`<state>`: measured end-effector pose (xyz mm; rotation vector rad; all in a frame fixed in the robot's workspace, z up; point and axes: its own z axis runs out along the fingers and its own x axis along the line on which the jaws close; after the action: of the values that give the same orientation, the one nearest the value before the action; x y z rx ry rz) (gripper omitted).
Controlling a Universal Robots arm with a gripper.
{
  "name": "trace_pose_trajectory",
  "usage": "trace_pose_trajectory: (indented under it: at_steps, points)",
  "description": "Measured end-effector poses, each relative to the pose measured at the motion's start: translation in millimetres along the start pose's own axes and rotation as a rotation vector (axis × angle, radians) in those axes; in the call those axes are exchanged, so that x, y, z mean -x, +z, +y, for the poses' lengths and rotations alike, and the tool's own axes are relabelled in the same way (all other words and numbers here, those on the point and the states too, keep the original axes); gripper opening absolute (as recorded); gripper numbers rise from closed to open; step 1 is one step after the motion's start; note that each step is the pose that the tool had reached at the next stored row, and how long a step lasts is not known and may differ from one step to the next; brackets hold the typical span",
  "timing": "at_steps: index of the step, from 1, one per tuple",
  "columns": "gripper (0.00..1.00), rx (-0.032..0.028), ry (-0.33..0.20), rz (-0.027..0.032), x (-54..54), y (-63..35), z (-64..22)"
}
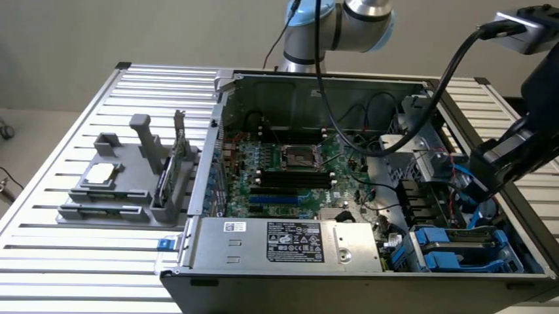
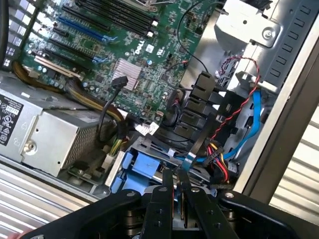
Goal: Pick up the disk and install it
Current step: 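Insert the first disk wire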
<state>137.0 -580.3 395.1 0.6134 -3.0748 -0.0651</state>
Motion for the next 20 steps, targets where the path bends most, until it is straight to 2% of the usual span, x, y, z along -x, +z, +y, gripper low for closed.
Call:
trace_pose_trajectory:
  at_steps: [20]
  points:
    - [0.18,-0.0008,0.350,-0.0147,0.0,1.8,-0.1]
